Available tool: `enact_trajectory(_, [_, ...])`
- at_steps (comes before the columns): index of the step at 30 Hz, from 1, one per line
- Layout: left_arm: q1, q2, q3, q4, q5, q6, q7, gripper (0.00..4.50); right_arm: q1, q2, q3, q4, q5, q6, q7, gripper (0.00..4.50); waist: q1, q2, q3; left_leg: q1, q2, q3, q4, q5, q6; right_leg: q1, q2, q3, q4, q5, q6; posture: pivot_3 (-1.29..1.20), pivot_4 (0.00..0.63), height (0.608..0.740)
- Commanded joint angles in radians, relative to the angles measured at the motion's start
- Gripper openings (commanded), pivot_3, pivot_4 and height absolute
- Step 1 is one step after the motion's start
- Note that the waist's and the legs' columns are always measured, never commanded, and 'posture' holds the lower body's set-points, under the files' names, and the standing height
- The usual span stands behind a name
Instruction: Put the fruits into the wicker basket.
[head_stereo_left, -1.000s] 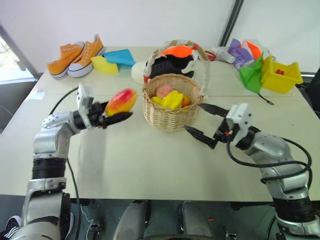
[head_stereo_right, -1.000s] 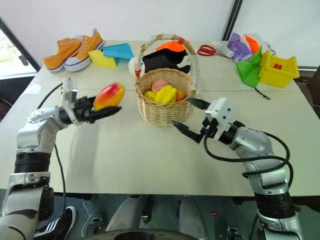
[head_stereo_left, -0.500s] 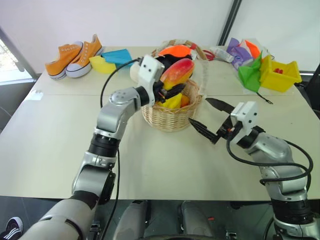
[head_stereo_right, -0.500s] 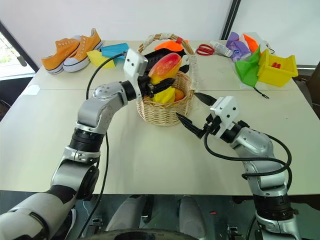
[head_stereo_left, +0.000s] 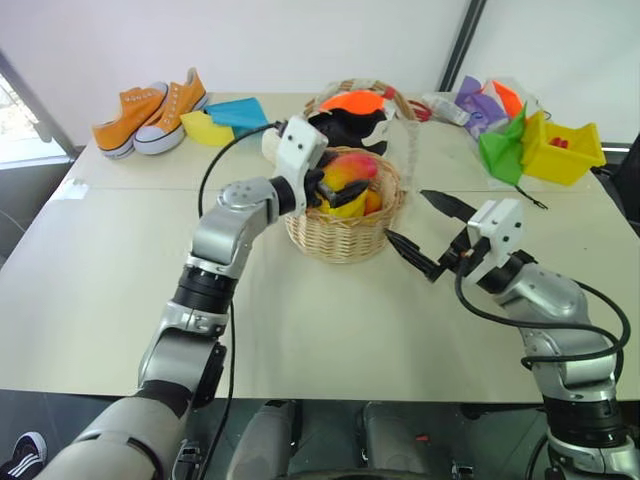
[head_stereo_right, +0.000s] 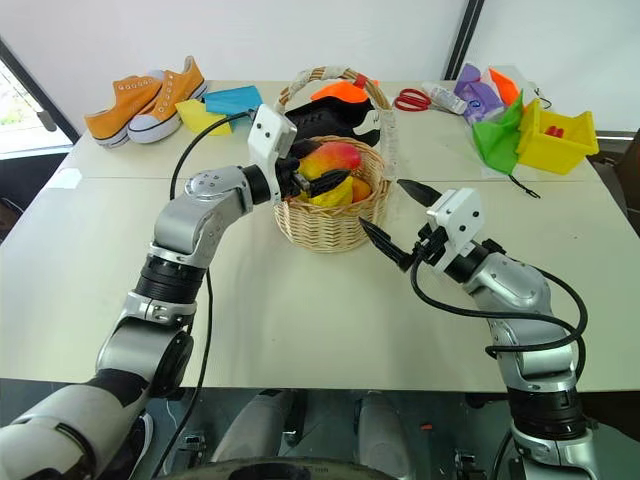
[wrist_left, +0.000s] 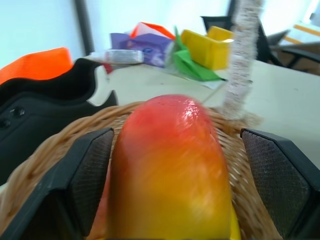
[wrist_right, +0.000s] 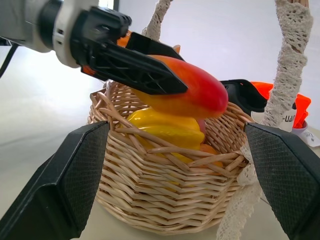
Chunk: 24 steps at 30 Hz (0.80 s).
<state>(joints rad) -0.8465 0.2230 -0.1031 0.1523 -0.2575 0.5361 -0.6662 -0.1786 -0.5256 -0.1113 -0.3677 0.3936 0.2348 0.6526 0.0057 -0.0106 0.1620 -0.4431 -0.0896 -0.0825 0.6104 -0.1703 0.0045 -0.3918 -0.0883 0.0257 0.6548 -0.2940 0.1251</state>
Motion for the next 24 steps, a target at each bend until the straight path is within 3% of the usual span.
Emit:
enact_trajectory(1, [0.020,0.057,0.070,-0.121,-0.075,0.020,-0.049,4.46,-0.023,0.019,0.003,-0.015,0.000,-0.021,-0.012,4.50,-0.004,0.000,0.000,0.000,0.000,0.000,0.000,0.000,0.000,0.000,0.000,0.000,0.000,0.000,0.000,0.00,0.150,0.740])
enact_trajectory(5, [0.148,0.154,0.137,-0.292,-0.170,0.047,-0.120,4.46,-0.069,0.063,-0.007,0.015,-0.027,0.004,-0.100,4.50,-0.023,0.001,0.000,0.000,0.001,-0.001,0.000,0.000,0.000,0.000,0.000,0.000,0.000,0.000,0.000,0.00,0.150,0.740])
enact_trajectory(9, [0.391,0.311,0.268,-0.454,-0.306,0.046,-0.263,4.46,-0.157,0.122,-0.009,0.060,-0.085,0.067,-0.252,4.50,-0.029,0.002,0.000,0.001,0.002,0.000,-0.002,0.000,-0.002,-0.002,0.000,0.002,0.001,0.000,-0.001,0.00,0.150,0.740])
enact_trajectory(12, [0.606,0.386,0.401,-0.469,-0.339,-0.033,-0.331,4.46,-0.226,0.179,0.012,0.094,-0.107,0.101,-0.328,4.50,-0.024,0.003,0.000,0.001,0.002,0.000,-0.005,0.002,-0.003,-0.004,0.000,0.003,0.002,0.000,-0.002,0.00,0.150,0.740])
enact_trajectory(17, [0.739,0.386,0.523,-0.440,-0.366,-0.108,-0.301,4.46,-0.326,0.229,0.039,0.189,-0.139,0.107,-0.365,4.50,-0.012,0.003,0.000,0.001,0.001,-0.001,-0.005,0.001,-0.005,-0.006,-0.002,0.001,-0.001,-0.002,-0.005,0.00,0.150,0.740])
enact_trajectory(22, [0.828,0.366,0.539,-0.460,-0.353,-0.167,-0.270,4.46,-0.406,0.246,0.054,0.314,-0.198,0.050,-0.389,4.50,-0.019,0.003,0.000,0.001,0.000,-0.001,-0.006,0.000,-0.006,-0.005,-0.002,0.002,-0.003,-0.001,-0.004,0.00,0.150,0.740])
enact_trajectory(24, [0.852,0.356,0.544,-0.484,-0.373,-0.170,-0.251,4.50,-0.428,0.242,0.054,0.354,-0.225,0.038,-0.407,3.94,-0.020,0.003,0.000,0.001,0.001,0.000,-0.007,0.000,-0.005,-0.006,-0.002,0.002,-0.003,0.000,-0.003,0.00,0.150,0.740])
